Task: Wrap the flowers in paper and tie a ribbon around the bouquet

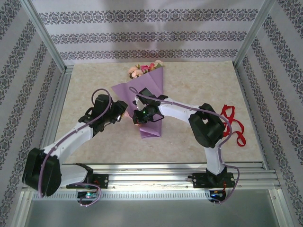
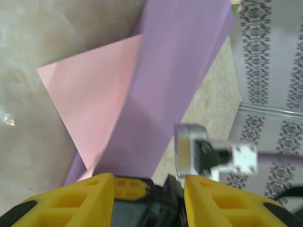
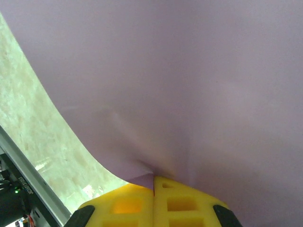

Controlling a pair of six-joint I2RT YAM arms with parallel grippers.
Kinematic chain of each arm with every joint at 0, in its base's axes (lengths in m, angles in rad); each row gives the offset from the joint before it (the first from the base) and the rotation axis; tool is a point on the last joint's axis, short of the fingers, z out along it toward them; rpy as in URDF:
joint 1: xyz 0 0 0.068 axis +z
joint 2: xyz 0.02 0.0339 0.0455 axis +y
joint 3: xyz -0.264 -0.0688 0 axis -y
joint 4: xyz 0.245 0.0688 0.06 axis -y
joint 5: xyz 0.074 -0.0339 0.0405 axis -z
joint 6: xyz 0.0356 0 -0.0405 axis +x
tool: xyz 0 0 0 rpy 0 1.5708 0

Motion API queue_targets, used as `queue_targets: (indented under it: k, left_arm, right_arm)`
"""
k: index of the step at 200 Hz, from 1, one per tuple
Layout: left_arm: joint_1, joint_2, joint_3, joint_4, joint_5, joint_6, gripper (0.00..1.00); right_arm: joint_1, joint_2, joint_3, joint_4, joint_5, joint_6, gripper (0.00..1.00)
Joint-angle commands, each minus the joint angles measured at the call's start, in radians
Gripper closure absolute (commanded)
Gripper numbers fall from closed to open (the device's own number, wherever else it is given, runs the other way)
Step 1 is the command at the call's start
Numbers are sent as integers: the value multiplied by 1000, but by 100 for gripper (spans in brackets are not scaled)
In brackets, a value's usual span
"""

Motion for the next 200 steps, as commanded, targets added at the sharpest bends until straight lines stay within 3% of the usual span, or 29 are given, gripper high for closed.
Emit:
queue_targets:
  k: [1,39,79,111,152,177,200]
  left_arm:
    - [35,114,50,-7,87,82,56]
    - [40,321,142,2,157,167,58]
    - [39,466,179,-8,159,215,82]
    - [36,533,168,-9,141,230,88]
    - [36,542,157,9,147,228,89]
    - [35,535,164,-6,139,228,89]
    - [34,523,157,-9,131,222,90]
  right_arm:
    - [10,24,0,21,-41,17,97]
    - [10,24,-21,28,-36,21,92]
    - [0,-81,-67,25,10,35,60]
    - [-75,-254,-157,29,53,88,48]
    - [-242,-396,-295,42,79,166,48]
    - [-347,-435,-451,133,35,266,58]
    - [-347,-422,-522,199,-17,296,61]
